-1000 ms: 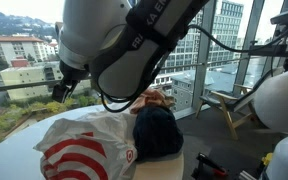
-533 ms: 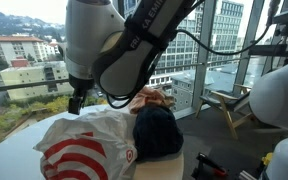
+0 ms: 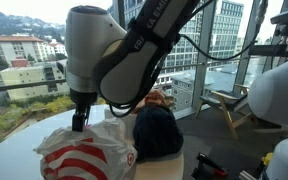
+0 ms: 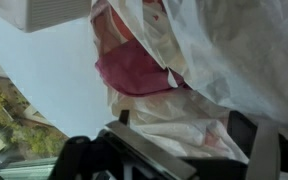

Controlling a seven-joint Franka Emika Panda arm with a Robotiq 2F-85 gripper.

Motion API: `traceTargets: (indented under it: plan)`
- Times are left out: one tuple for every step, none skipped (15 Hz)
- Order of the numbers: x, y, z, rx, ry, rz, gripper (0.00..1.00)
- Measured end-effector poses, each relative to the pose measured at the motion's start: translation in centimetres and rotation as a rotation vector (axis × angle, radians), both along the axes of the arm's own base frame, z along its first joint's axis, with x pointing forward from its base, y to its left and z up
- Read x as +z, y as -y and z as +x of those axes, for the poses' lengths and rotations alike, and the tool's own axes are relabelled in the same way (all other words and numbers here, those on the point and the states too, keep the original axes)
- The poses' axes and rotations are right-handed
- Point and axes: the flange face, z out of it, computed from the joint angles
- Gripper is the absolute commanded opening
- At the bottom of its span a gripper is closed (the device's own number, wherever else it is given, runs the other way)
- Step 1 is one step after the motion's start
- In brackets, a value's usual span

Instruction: Remove all the laundry from the plastic and place it on top of the box

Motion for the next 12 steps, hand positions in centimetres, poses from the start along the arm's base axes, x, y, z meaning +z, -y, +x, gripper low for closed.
traceTargets:
  plan:
    - [-0.4, -0.3, -0.6, 0.003, -0.019, 0.015, 1.00]
    - [-0.9, -0.6, -1.3, 0.006, -0.042, 0.032, 1.00]
    - [-1.6, -1.0, -2.1, 0.010, -0.070, 0.048, 1.00]
    - [-2.4, -1.3, -3.1, 0.018, -0.102, 0.062, 1.00]
    - [-3.2, -1.7, -4.3, 0.029, -0.139, 0.073, 1.00]
    - [-4.1, -2.1, -5.6, 0.044, -0.183, 0.078, 1.00]
    - [-5.0, -2.5, -6.8, 0.061, -0.225, 0.083, 1.00]
    - [-5.8, -2.9, -7.9, 0.078, -0.265, 0.087, 1.00]
    - [-6.4, -3.2, -8.8, 0.094, -0.298, 0.091, 1.00]
    - [-6.8, -3.3, -9.5, 0.108, -0.324, 0.096, 1.00]
    - [-7.2, -3.4, -9.9, 0.118, -0.347, 0.101, 1.00]
    - [-7.4, -3.3, -10.0, 0.127, -0.361, 0.104, 1.00]
